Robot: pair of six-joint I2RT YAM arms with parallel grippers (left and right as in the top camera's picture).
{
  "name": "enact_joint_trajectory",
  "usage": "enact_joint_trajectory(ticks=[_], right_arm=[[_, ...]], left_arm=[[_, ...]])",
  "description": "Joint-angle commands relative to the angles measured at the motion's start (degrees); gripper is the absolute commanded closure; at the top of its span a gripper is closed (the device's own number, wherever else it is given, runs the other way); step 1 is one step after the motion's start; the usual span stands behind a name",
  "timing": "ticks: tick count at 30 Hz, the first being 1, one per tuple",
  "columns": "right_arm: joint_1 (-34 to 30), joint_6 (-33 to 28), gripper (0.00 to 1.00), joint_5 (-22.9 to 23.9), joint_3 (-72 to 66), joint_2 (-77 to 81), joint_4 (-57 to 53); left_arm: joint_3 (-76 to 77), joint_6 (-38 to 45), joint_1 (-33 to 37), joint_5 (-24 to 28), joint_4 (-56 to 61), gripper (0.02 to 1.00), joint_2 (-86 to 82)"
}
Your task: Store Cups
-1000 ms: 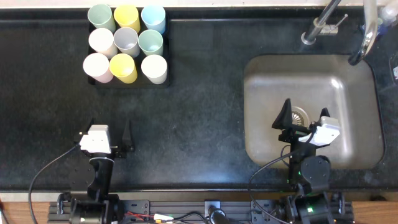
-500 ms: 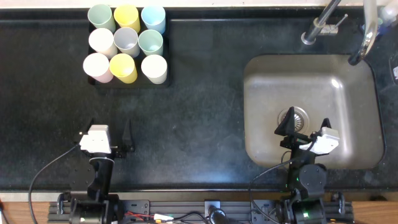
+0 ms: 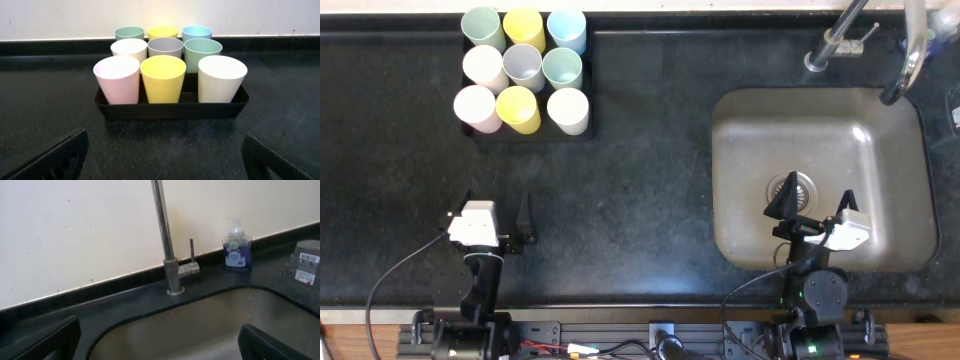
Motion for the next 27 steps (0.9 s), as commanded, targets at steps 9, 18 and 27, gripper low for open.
enact_joint_trajectory(ticks=[9,18,27], right_arm=[[-8.13,2.38,0.005,-23.56,-0.79,-0.68,-1.77],[-8.98,1.31,0.005,-23.12,-0.79,-0.63,-1.77],[-8.98,1.31,0.005,-23.12,-0.79,-0.63,-1.77]], left_arm=[[-0.11,-0.59,0.07,-0.31,-0.11,0.020,-0.46],[-0.11,-0.59,0.07,-0.31,-0.11,0.020,-0.46],[-0.11,-0.59,0.07,-0.31,-0.11,0.020,-0.46]])
